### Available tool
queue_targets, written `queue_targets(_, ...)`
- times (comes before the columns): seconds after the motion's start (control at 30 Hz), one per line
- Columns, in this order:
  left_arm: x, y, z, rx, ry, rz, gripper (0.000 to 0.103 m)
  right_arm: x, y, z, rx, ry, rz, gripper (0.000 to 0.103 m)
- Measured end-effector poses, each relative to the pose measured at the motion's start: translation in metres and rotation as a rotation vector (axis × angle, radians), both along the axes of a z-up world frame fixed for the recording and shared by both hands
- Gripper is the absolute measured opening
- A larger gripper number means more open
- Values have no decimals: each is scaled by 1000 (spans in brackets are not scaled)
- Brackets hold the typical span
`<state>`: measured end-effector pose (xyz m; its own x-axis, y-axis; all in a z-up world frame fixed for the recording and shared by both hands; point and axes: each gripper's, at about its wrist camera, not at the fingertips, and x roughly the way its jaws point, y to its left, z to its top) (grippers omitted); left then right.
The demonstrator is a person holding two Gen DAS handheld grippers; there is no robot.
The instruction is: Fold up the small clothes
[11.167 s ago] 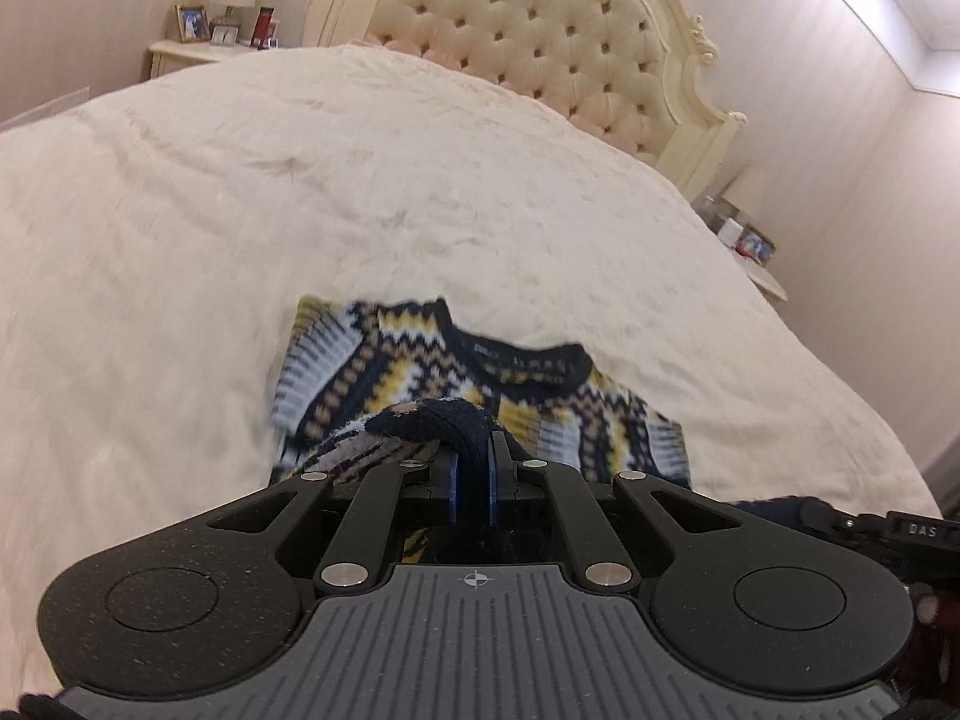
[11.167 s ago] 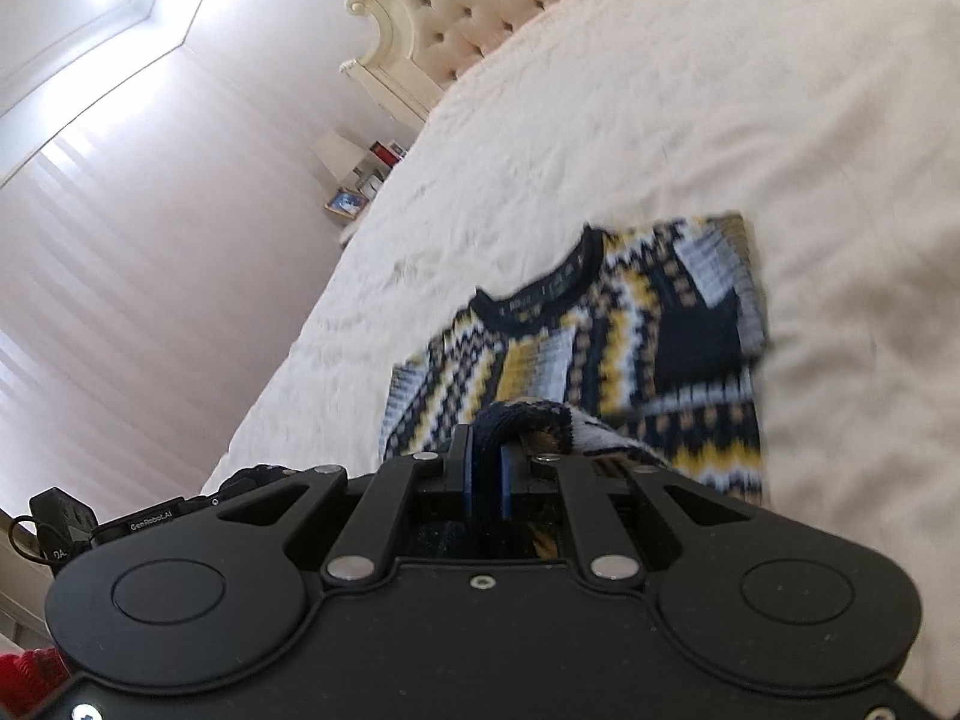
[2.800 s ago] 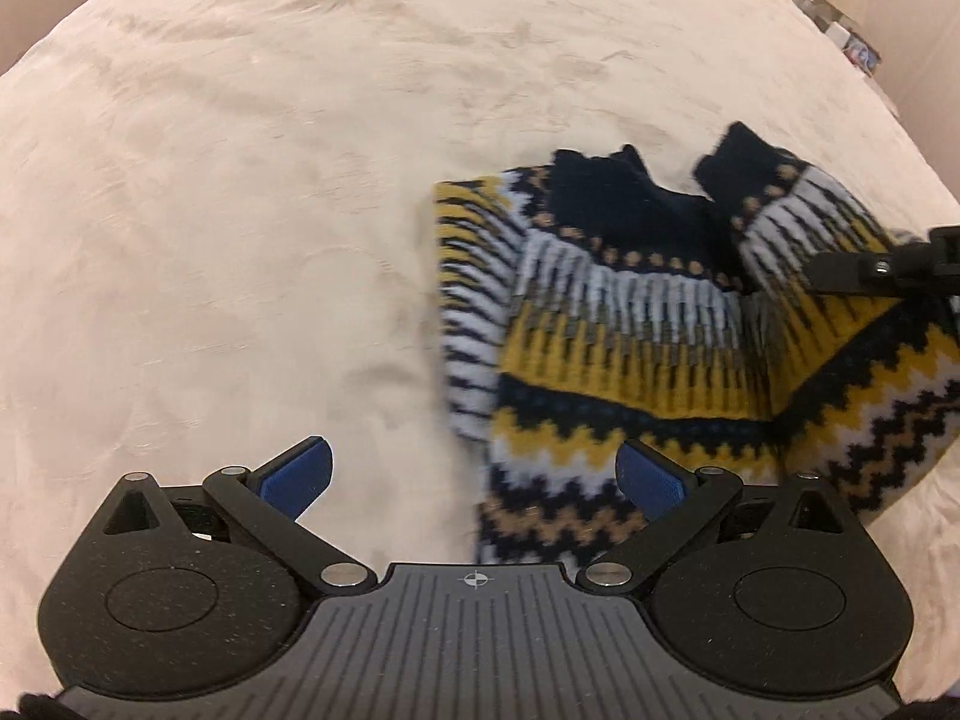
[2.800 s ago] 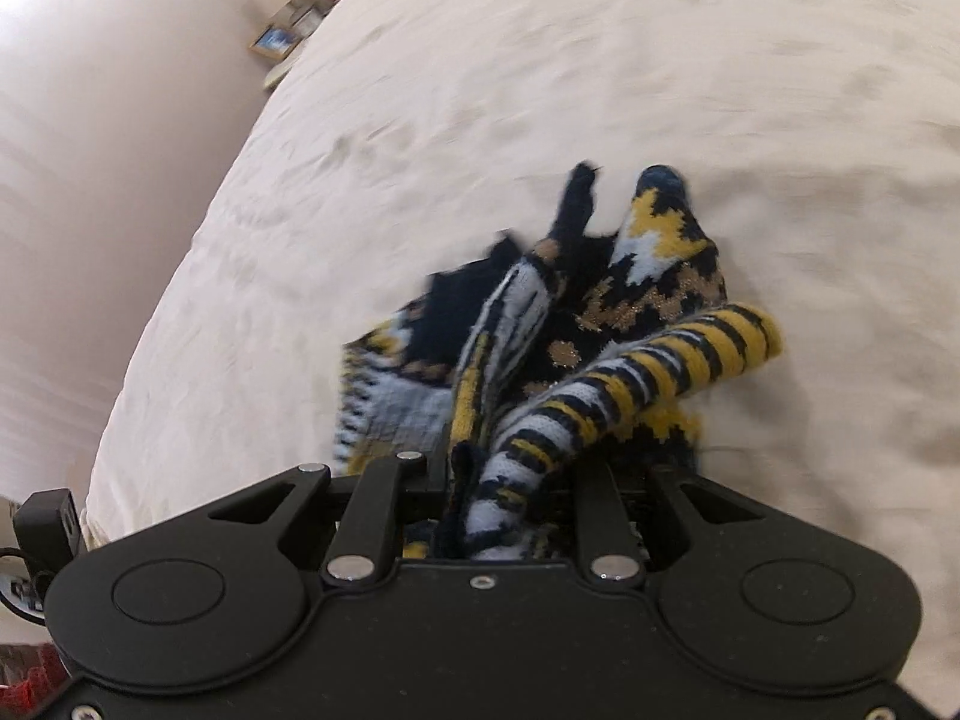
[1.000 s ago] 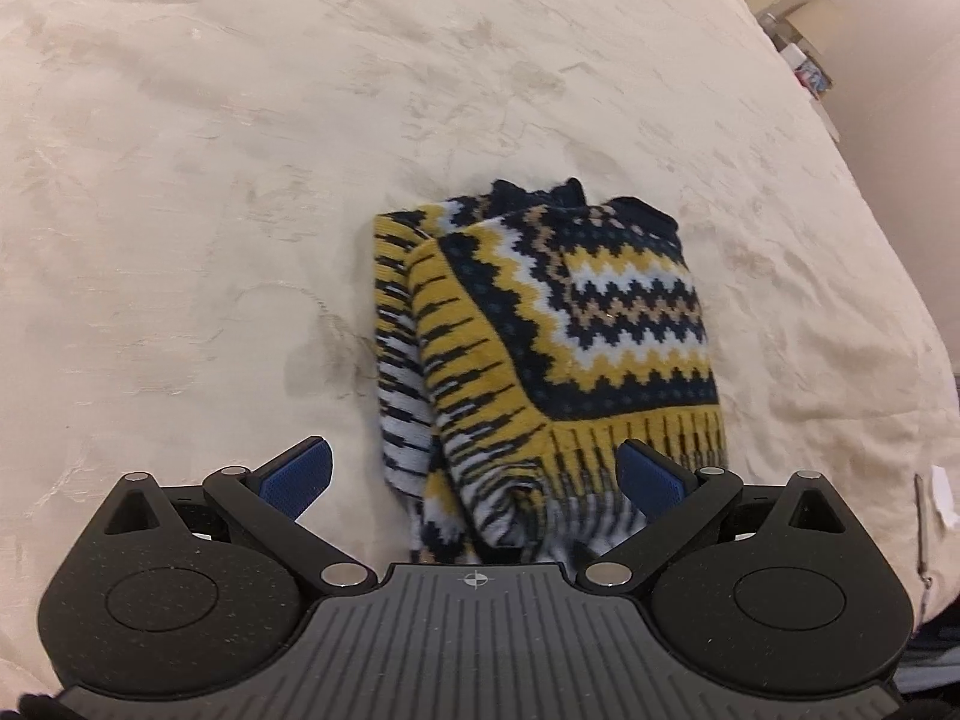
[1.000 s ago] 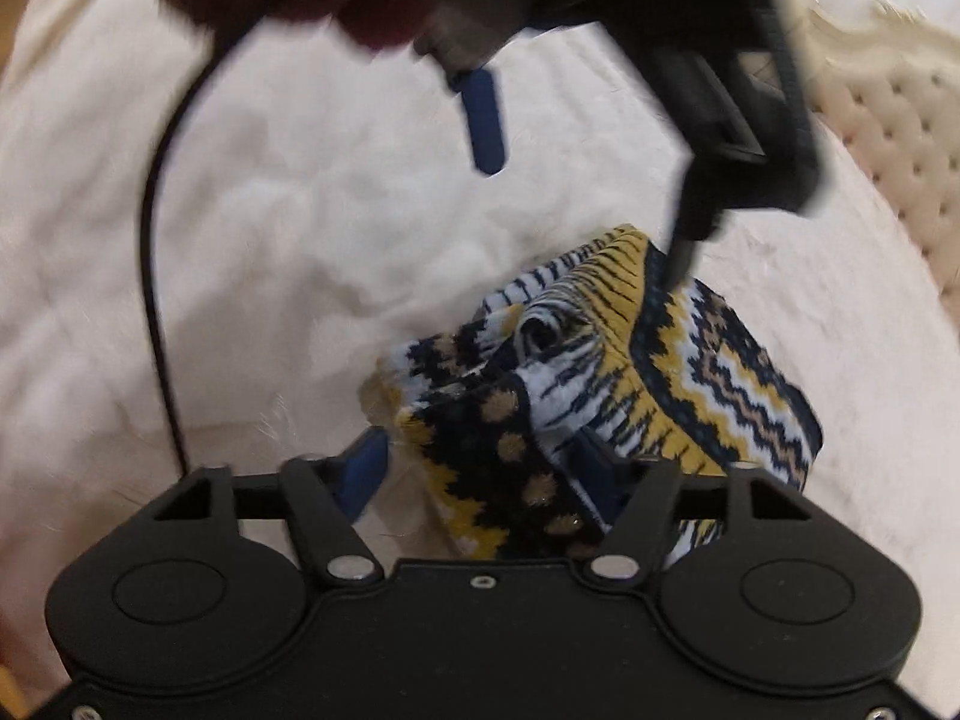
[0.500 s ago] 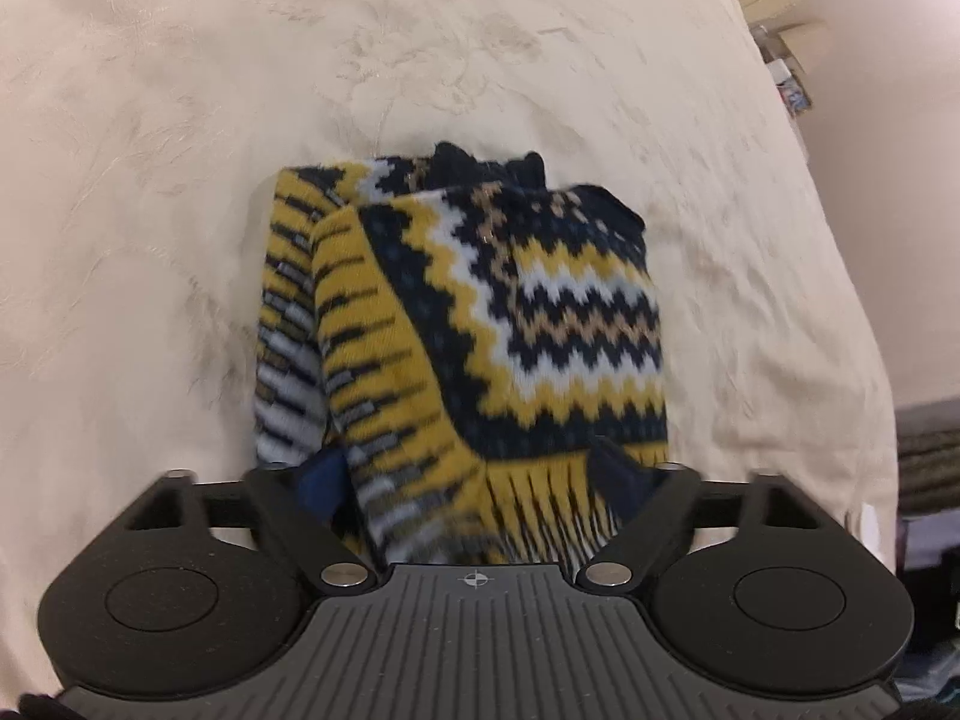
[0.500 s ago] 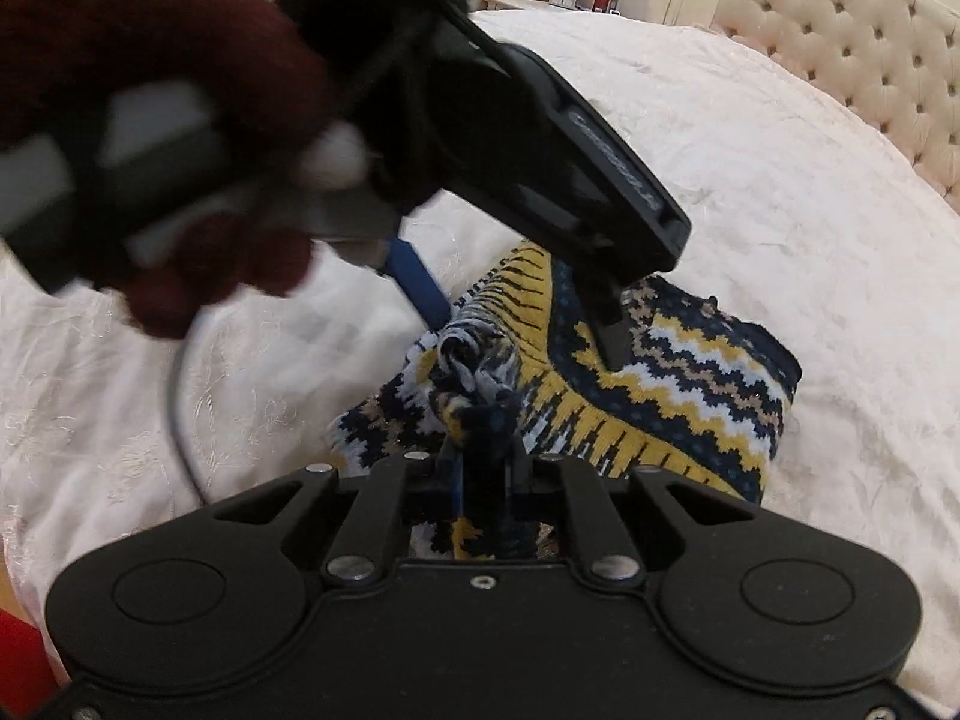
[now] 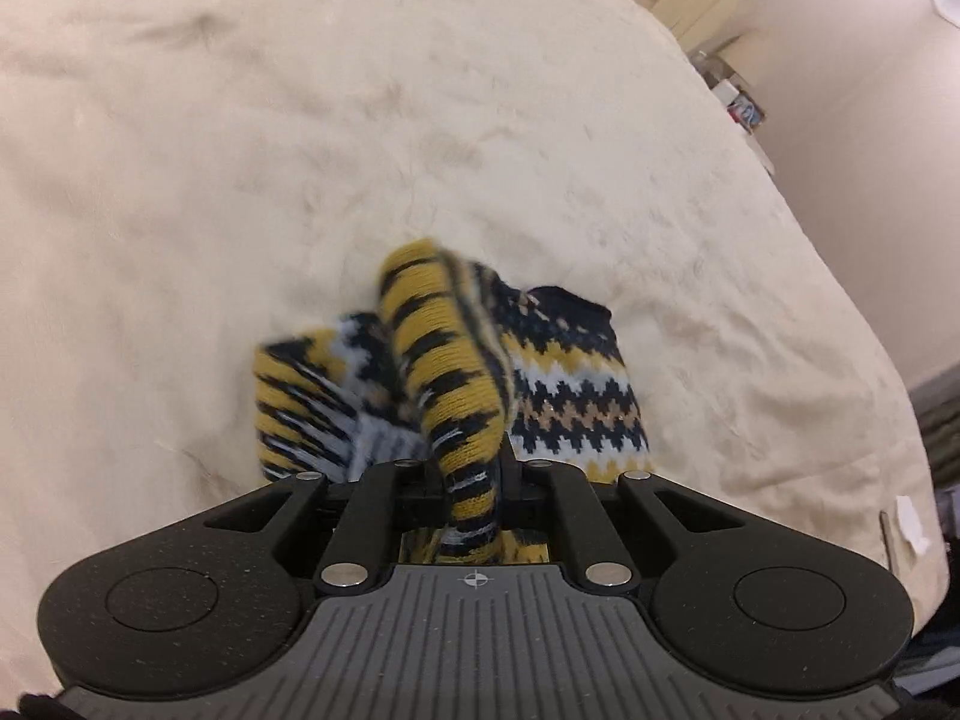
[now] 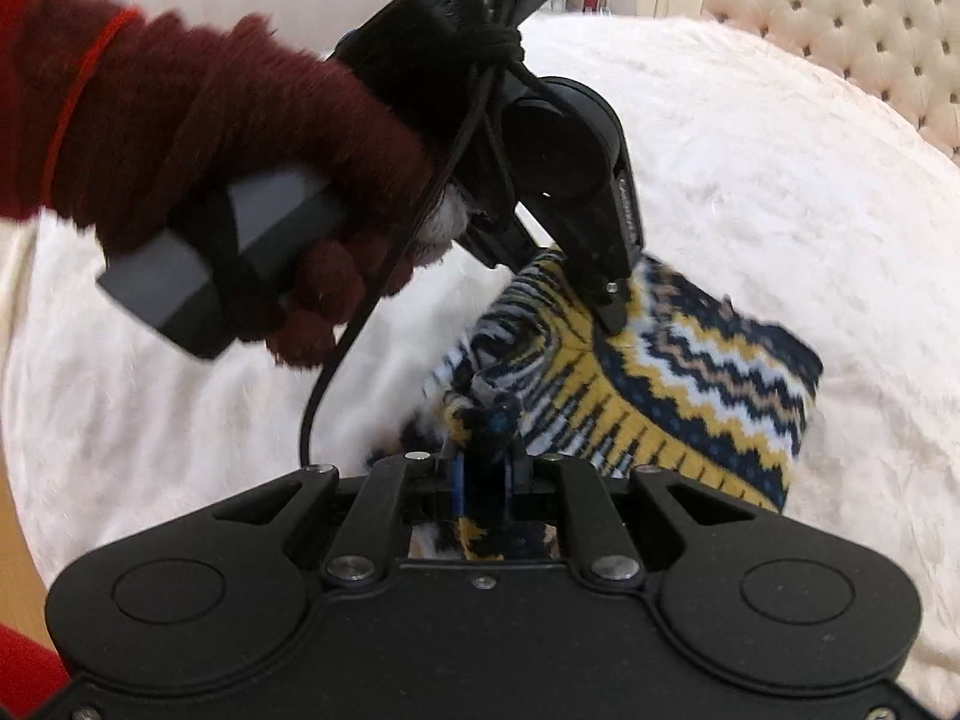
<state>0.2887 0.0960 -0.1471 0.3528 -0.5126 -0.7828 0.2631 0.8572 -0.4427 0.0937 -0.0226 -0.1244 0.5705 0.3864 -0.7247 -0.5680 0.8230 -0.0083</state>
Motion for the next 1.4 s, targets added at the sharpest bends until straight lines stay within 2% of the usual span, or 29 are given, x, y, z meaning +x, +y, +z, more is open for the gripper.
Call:
queue_targets(0.1,9,13,-20,39,72,30,11,10,16,-9,4,31,39,18)
queue_targets(0.17,14,18,-41,83,127,44,18,18,28,-28,-24,76,75,19)
queue_targets(0.2,14,20,-48,94,141,49,25,23,33,-38,-39,108,87,25)
queue_targets(0.27,14,25,-52,78,148,71,27,29,38,-52,-55,168,99,36)
queue_targets(0.3,13,27,-52,68,147,78,31,31,37,-53,-37,185,105,42)
queue_targets(0.37,11,28,-49,73,134,70,40,30,32,-50,10,196,116,62)
queue_targets(0.4,11,28,-47,77,126,59,45,30,28,-48,30,200,119,67)
queue_targets(0.47,9,29,-41,94,98,50,58,28,19,-42,58,202,108,71)
queue_targets(0.5,7,28,-36,113,72,56,70,28,14,-39,67,201,95,71)
queue_targets(0.53,6,29,-31,126,40,63,73,29,7,-36,82,202,78,71)
queue_targets(0.67,-2,27,-10,167,-37,97,79,29,-28,-23,152,195,-6,75)
queue_targets(0.8,-11,18,5,226,-64,97,86,31,-57,-10,189,174,-91,80)
queue_targets(0.87,-17,10,8,281,-59,87,90,33,-70,-5,206,163,-140,93)
queue_targets(1.03,-36,-3,11,340,-60,69,92,42,-96,-4,214,179,-285,101)
queue_targets(1.2,-53,-16,12,382,-62,59,92,51,-109,-17,181,227,-377,103)
queue_targets(1.4,-71,-31,4,432,-55,24,92,55,-113,-44,136,309,-414,103)
